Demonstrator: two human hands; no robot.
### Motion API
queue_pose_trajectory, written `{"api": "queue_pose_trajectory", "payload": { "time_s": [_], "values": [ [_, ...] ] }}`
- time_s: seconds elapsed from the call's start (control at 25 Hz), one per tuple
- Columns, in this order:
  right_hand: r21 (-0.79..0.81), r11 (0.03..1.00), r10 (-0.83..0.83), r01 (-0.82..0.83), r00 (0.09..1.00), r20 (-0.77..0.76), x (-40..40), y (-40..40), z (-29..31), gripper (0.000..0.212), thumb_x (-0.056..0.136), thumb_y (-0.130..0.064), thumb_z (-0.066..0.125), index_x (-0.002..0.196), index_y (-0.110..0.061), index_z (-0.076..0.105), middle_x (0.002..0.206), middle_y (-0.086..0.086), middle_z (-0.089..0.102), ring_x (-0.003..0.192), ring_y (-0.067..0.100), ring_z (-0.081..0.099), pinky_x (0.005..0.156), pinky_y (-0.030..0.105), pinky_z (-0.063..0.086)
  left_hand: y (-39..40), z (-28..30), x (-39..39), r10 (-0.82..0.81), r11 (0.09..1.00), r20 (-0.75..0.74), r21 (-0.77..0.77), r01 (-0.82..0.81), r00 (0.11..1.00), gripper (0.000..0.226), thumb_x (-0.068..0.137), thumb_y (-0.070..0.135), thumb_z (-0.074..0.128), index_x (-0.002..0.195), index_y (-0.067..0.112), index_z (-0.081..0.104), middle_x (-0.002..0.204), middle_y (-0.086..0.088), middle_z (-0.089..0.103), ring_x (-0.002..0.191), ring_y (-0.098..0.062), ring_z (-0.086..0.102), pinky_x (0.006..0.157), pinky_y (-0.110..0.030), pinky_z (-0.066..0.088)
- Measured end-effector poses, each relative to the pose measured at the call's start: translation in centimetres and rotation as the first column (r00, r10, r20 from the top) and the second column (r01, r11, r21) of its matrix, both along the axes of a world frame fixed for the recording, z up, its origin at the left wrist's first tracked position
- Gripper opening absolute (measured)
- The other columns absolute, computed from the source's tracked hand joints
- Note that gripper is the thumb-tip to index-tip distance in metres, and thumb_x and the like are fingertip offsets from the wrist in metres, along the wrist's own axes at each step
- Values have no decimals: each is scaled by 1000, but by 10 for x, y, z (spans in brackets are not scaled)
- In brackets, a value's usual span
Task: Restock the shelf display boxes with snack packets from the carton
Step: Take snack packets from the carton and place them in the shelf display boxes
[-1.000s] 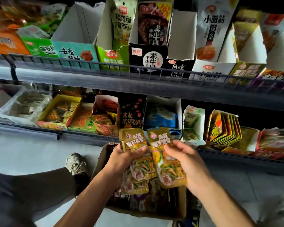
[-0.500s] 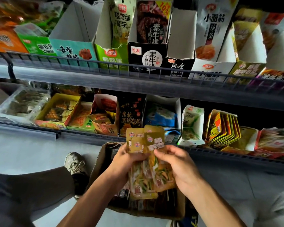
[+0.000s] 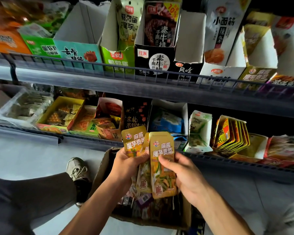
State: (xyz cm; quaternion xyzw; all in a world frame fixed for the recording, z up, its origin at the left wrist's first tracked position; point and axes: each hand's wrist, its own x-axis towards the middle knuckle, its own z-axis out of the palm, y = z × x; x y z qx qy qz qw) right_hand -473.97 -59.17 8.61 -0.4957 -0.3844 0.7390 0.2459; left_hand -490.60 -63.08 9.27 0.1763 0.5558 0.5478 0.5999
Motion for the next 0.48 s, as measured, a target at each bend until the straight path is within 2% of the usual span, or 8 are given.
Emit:
{"api": "queue_pose_trajectory", "payload": {
  "time_s": [0.08,0.16,0.24,0.32,0.36,0.44,0.48],
  "values": [
    [1,1000,1,-1,1000,-19,-3,-2,0,50,63,-35,84,111,-25,73,111,5,75,112,30,66,106,56,44,-1,2,1,6,1000,40,-10,-5,999,15,91,8,63,103,4,71,105,-23,73,90,-37,73,74,-43,60],
    [62,996,-71,72,997,-8,-4,-3,4,40,69,-32,80,109,-24,74,108,3,76,109,30,67,105,53,46,-1,4,1,30,1000,95,-9,-29,995,27,92,23,64,115,8,67,109,-18,73,98,-37,71,86,-50,56],
    [126,975,-180,183,983,-28,-8,-3,11,31,78,-27,76,108,-24,74,105,1,76,105,25,69,95,44,53,0,1,4,92,995,3,27,-92,996,38,87,27,70,121,16,61,111,-12,74,101,-34,71,92,-55,53],
    [164,962,-216,218,976,-31,-14,-6,14,28,84,-25,72,111,-26,71,104,-4,76,101,17,71,85,32,55,-2,0,12,125,991,-113,55,-119,986,45,80,29,76,121,24,58,111,-7,74,102,-30,71,91,-56,53],
    [176,962,-207,207,978,-16,-17,-8,15,31,85,-31,71,116,-31,69,107,-9,75,101,13,71,85,31,55,-2,-2,17,100,993,-103,70,-93,990,46,80,33,76,122,27,57,114,-7,73,105,-30,70,92,-56,53],
    [181,976,-124,117,992,31,-24,-14,18,41,85,-54,66,125,-47,59,118,-19,70,110,7,66,96,37,51,-4,-4,29,6,996,-33,87,-4,999,39,87,44,64,122,28,55,119,-8,70,110,-27,67,96,-55,51],
    [189,979,-84,77,996,31,-27,-16,18,43,85,-59,63,127,-52,55,122,-21,67,116,6,62,101,38,48,-6,-3,34,-22,993,-71,112,30,997,31,94,45,55,120,28,53,120,-7,68,111,-22,66,98,-51,51]
  ]
}}
